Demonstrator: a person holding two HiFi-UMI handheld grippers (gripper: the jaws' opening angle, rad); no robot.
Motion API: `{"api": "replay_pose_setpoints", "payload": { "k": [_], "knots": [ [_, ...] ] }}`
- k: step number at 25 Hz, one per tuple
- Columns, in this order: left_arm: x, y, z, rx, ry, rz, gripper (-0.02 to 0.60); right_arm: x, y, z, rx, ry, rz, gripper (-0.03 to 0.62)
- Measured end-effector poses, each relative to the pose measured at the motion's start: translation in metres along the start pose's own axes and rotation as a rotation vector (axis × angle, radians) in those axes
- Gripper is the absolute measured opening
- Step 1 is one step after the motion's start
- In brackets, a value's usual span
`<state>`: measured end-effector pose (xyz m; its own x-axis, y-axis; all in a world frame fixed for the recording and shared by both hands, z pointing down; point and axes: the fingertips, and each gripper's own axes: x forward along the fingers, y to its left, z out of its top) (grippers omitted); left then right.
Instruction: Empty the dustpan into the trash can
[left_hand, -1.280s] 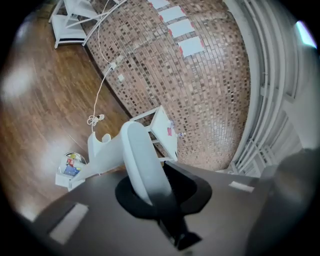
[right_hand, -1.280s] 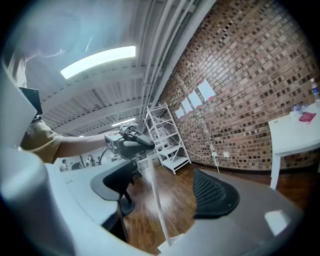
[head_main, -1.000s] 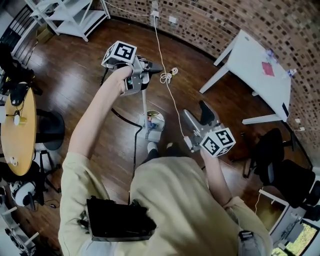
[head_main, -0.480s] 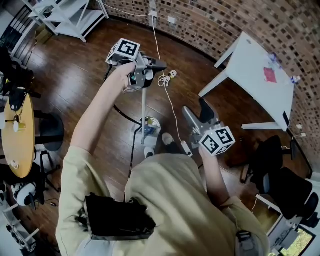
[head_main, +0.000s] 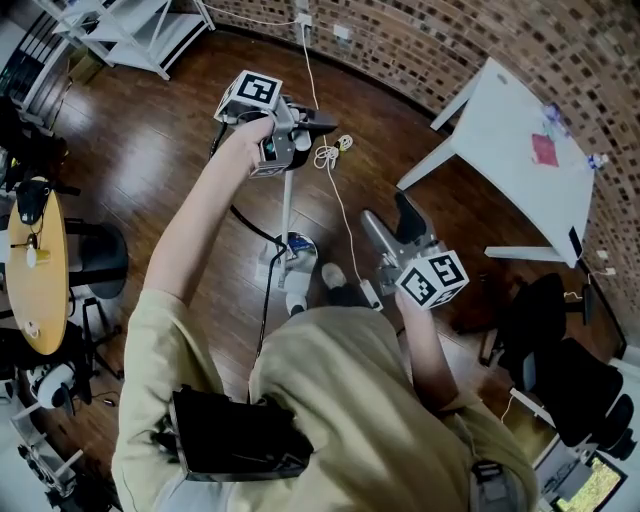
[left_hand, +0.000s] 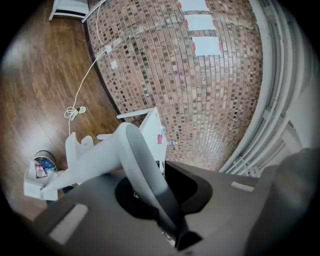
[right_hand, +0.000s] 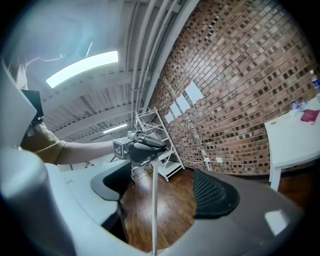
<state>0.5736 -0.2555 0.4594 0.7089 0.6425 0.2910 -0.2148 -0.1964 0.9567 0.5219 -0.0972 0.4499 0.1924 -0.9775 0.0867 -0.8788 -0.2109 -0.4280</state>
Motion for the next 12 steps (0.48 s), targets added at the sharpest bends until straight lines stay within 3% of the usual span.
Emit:
{"api": "replay_pose_setpoints", "payload": {
  "k": [12],
  "knots": [
    [-0.021,-0.003,-0.011,0.012,-0.025,-0.021,0.025,0.009,0.011,-0.002,-0.002,0.002,0.048,0.374]
  ]
}}
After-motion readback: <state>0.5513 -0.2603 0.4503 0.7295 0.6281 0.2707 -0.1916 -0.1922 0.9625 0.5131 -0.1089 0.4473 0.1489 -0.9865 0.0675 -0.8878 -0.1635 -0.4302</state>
